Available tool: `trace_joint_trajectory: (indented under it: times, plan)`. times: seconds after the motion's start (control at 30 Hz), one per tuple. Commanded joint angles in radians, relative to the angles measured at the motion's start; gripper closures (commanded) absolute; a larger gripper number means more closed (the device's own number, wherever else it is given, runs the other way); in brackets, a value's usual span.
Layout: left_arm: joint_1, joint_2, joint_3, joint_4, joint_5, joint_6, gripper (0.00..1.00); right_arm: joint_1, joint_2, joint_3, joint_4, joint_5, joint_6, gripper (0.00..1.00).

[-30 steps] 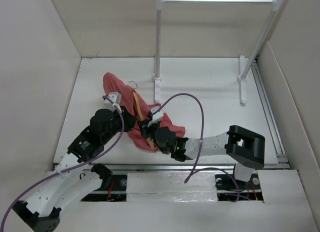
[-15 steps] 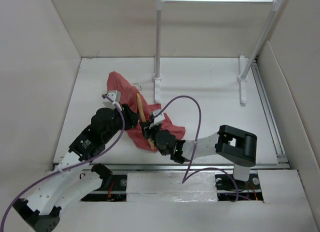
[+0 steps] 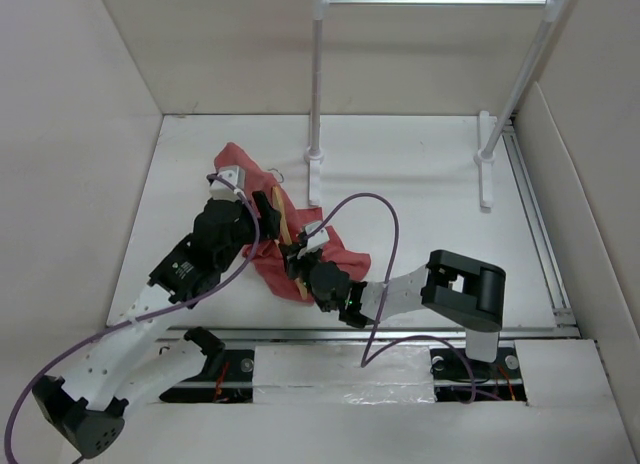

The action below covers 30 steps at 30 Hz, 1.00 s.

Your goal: Place the t-shirt on the hanger

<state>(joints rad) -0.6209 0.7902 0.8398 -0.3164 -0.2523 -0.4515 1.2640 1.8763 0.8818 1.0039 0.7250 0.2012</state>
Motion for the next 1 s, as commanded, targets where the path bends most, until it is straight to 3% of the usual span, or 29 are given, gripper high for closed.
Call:
trace_joint_trajectory:
  times: [0.0,0.27,0.53,0.83,0.97]
  plan:
    - [-0.003,0.020,0.061,0.072,-0.044,0.025,0.37,0.000,-0.020,0.019,0.162,0.027,-0.002,1.00]
    - [-0.003,0.159,0.142,0.091,-0.001,0.047,0.27,0.000,-0.049,0.008,0.162,-0.012,0.003,1.00]
    - [-0.003,0.233,0.131,0.085,-0.011,0.040,0.29,0.000,-0.075,0.002,0.153,-0.045,-0.013,1.00]
    - [-0.003,0.260,0.119,0.076,-0.036,0.039,0.48,-0.032,-0.106,-0.014,0.141,-0.078,-0.010,1.00]
    - [-0.003,0.276,0.120,0.089,0.005,0.036,0.67,-0.051,-0.118,-0.014,0.128,-0.104,-0.003,1.00]
